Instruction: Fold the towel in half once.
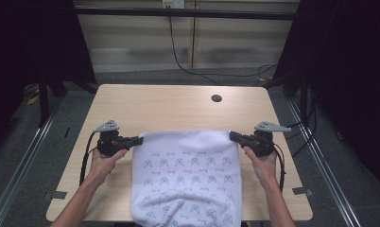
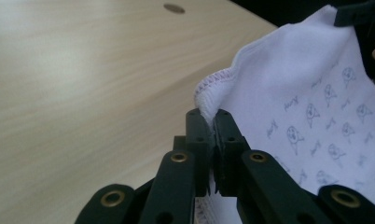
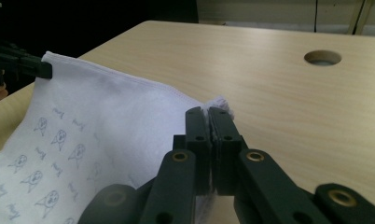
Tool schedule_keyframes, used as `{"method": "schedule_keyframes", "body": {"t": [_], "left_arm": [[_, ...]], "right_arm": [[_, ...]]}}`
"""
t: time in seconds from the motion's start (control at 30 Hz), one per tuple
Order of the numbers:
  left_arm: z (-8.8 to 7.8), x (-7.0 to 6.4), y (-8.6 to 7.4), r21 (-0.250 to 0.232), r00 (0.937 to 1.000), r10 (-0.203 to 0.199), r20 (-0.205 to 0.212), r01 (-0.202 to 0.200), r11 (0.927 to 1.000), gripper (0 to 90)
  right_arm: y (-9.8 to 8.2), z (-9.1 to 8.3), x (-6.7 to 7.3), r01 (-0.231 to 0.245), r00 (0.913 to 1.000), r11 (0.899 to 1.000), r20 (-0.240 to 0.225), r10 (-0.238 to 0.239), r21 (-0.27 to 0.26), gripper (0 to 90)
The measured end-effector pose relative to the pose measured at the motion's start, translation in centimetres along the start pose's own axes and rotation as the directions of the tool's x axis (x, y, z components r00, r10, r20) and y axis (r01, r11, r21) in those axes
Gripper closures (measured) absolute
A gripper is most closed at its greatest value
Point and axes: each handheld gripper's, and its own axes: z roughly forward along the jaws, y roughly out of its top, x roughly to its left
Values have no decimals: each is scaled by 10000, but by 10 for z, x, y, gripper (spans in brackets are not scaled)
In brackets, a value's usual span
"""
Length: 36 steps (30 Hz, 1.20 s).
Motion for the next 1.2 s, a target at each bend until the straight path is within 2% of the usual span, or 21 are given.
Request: {"method": "schedule_keyframes", "body": {"t": [0.2,0.37,0.4,0.43,0.47,0.53,0.63,0.7,0.77,0.8,0.83,0.87,0.9,1.0,1.07,1.13,1.2], "left_arm": [[-4,0,29,-526,9999,165,51,-162,9985,867],[-2,2,55,-831,9994,250,-228,-268,9962,867],[-1,2,61,-786,9980,483,-417,-514,9956,867],[-2,2,68,-797,9968,588,-542,-630,9948,867],[-2,3,74,-920,9975,512,-482,-555,9942,867],[-3,1,86,-843,9940,838,-700,-896,9924,867],[-10,2,104,-1307,9931,832,-823,-935,9870,868],[-16,4,117,-1654,9935,649,-935,-798,9830,868],[-27,5,131,-2023,9911,727,-1112,-942,9748,868],[-32,5,137,-2247,9937,578,-963,-783,9713,868],[-38,3,145,-2339,9914,755,-1065,-988,9672,868],[-40,2,148,-2428,9917,761,-1032,-993,9650,868],[-41,-2,152,-2401,9890,981,-1105,-1224,9630,868],[-38,-6,147,-2257,9883,1148,-999,-1349,9648,868],[-36,-9,135,-1953,9838,1325,-1210,-1544,9685,868],[-35,-8,118,-1793,9904,1121,-814,-1252,9758,868],[-37,-11,101,-1612,9917,1112,-651,-1204,9796,868]], "right_arm": [[29,-1,-3,96,9999,9996,-110,-99,-256,878],[57,1,-10,212,9998,9989,58,-210,-412,879],[64,1,-11,243,9997,9985,94,-238,-482,879],[70,1,-11,260,9996,9981,104,-254,-565,879],[77,1,-12,338,9994,9977,137,-331,-581,879],[89,1,-12,394,9991,9966,188,-382,-723,880],[106,0,-12,481,9985,9946,306,-455,-915,880],[117,-2,-14,485,9982,9923,402,-442,-1140,880],[129,-5,-15,510,9976,9903,536,-444,-1292,881],[135,-8,-15,513,9976,9882,544,-439,-1444,881],[141,-10,-15,540,9975,9868,532,-464,-1527,881],[148,-13,-14,635,9969,9845,569,-548,-1634,881],[152,-14,-13,632,9970,9832,541,-547,-1710,881],[155,-15,-8,765,9962,9819,543,-680,-1734,881],[147,-14,-5,784,9965,9831,408,-727,-1653,881],[133,-15,-2,841,9963,9855,302,-805,-1471,881],[116,-19,2,760,9971,9874,77,-756,-1389,881]]}}
